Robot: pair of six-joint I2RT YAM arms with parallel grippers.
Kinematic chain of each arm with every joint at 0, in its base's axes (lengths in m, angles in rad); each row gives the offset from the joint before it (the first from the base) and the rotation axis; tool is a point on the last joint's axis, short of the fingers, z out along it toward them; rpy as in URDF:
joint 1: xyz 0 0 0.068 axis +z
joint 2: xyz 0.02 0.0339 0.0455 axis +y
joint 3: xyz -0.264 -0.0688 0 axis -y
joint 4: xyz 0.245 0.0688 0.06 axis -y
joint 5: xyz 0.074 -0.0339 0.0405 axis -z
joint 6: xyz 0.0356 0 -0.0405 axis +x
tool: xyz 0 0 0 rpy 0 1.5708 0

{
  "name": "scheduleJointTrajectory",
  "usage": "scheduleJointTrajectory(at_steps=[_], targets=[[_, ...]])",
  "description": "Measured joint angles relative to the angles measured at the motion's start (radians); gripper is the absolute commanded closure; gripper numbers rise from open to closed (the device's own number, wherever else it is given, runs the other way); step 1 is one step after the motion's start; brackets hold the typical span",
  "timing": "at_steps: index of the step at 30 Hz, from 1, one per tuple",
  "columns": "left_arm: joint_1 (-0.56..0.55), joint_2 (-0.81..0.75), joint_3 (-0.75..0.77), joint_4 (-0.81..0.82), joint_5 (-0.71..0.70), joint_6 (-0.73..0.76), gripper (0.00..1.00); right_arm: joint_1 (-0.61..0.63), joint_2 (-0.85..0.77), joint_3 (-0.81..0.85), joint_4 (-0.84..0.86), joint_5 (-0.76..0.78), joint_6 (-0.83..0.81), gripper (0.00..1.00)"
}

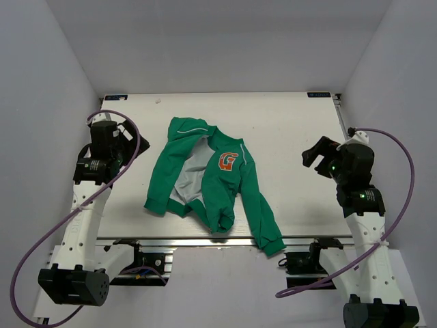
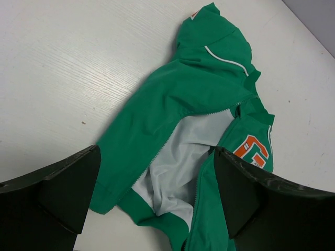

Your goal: Zip up the jacket

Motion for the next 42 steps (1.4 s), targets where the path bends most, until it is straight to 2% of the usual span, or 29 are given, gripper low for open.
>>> scheduleJointTrajectory(at_steps=[10,14,18,20,23,26,32,35,38,39,40,41,42], targets=[[0.000,0.055,-0.006,0.002,-0.001,0.014,0.02,0.001,0.030,-0.002,0.048,-0.084,0.031,0.11],[0.000,0.151,-0.006,0.043,0.001,0.014,0.02,0.001,0.085,-0.002,0.071,-0.159,0.021,0.11],[0.000,0.325,0.041,0.116,0.051,0.031,0.02,0.018,0.205,0.009,0.084,-0.240,-0.011,0.11],[-0.003,0.420,0.092,0.162,0.094,0.042,0.02,0.072,0.275,0.016,0.086,-0.224,-0.021,0.11],[-0.025,0.576,0.201,0.230,0.130,0.073,0.02,0.238,0.387,0.028,0.090,-0.154,-0.029,0.11],[-0.072,0.765,0.379,0.262,0.136,0.121,0.02,0.349,0.518,0.064,0.093,-0.126,-0.029,0.11],[-0.134,1.116,0.719,0.276,0.105,0.210,0.02,0.439,0.771,0.153,0.137,-0.039,-0.031,0.11],[-0.138,1.228,0.791,0.271,0.094,0.249,0.02,0.487,0.861,0.195,0.163,0.018,-0.034,0.11],[-0.140,1.313,0.835,0.271,0.092,0.282,0.02,0.507,0.922,0.213,0.209,0.050,-0.032,0.15],[-0.140,1.328,0.841,0.271,0.092,0.289,0.02,0.507,0.933,0.213,0.220,0.055,-0.032,0.19],[-0.141,1.342,0.846,0.272,0.093,0.297,0.10,0.506,0.946,0.213,0.233,0.060,-0.032,0.22],[-0.142,1.353,0.851,0.276,0.096,0.303,0.29,0.506,0.957,0.213,0.246,0.064,-0.034,0.24],[-0.144,1.360,0.856,0.282,0.101,0.305,0.39,0.505,0.968,0.213,0.259,0.068,-0.034,0.30]])
